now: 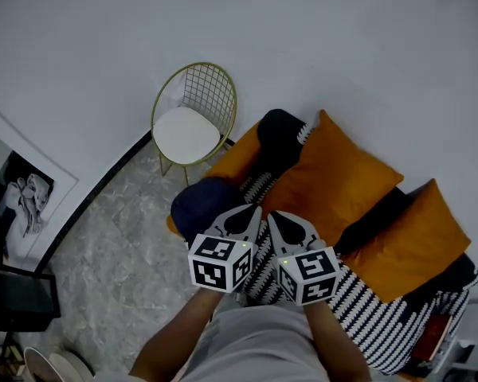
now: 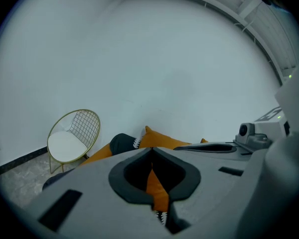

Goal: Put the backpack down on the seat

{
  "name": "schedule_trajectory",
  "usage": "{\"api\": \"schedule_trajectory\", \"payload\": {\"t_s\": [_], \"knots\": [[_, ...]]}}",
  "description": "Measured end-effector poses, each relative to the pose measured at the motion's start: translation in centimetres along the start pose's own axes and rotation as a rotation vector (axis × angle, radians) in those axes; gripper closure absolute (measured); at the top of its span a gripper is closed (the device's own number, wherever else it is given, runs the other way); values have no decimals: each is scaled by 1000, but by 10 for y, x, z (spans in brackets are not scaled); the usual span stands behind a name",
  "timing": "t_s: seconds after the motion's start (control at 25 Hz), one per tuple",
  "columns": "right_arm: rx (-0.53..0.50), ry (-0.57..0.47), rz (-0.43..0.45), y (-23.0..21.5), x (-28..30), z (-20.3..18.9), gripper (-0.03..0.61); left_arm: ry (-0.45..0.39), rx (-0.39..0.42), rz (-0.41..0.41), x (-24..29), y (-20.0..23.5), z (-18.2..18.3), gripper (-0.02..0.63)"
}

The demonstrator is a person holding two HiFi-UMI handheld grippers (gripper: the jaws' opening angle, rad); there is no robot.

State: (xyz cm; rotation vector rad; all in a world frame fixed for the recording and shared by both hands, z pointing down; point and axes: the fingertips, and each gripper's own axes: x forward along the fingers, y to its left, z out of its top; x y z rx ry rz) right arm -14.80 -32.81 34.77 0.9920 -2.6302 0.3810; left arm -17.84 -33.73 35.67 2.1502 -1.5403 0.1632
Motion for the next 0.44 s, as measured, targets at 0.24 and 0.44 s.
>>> {"api": "schedule_trajectory", "payload": {"t_s": [0.24, 0.44], "knots": [[-2, -3, -7, 3, 0, 1, 577, 7, 4, -5, -2, 3, -5, 606], [2, -2, -21, -2, 2, -1, 577, 13, 13, -11, 3, 4, -6, 606]]}}
